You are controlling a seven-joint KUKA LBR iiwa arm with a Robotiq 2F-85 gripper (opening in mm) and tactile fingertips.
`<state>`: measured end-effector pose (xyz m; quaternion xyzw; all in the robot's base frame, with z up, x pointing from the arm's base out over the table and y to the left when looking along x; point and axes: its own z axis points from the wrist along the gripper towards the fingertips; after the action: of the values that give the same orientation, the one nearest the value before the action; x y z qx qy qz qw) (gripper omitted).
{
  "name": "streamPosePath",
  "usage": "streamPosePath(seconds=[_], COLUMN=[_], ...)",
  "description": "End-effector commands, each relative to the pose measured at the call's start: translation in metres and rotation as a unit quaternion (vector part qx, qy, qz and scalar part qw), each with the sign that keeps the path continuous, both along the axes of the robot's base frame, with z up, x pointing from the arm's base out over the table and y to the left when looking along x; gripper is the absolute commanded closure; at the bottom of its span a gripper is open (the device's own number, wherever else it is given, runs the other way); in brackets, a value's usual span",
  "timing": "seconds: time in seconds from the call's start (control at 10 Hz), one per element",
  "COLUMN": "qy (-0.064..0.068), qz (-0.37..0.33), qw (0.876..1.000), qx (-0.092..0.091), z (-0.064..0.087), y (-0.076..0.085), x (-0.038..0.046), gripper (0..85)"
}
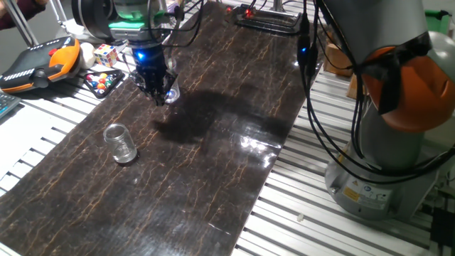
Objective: Pour the water from one cup into another empty cup
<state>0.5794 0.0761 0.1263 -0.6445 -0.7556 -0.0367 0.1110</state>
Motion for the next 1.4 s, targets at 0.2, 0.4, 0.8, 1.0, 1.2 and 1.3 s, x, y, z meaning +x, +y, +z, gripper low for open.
streamPosePath(seconds=[0.2, 0.4, 0.8, 1.0, 1.2, 1.3], qy=[0.012, -0.012, -0.035, -0.037, -0.029, -0.005], qz=[-0.004, 0.015, 0.026, 0.008, -0.026, -0.017], qw=[0.999, 0.999, 0.997, 0.997, 0.997, 0.999], qx=[0.049, 0.049, 0.067, 0.06, 0.06, 0.052], z=[-0.009, -0.012, -0.013, -0.016, -0.02, -0.021], y=[0.008, 0.009, 0.016, 0.02, 0.022, 0.022], x=[0.0036, 0.0085, 0.0151, 0.0178, 0.0242, 0.0252], gripper=[84.3, 84.3, 66.7, 72.0, 64.0, 58.3])
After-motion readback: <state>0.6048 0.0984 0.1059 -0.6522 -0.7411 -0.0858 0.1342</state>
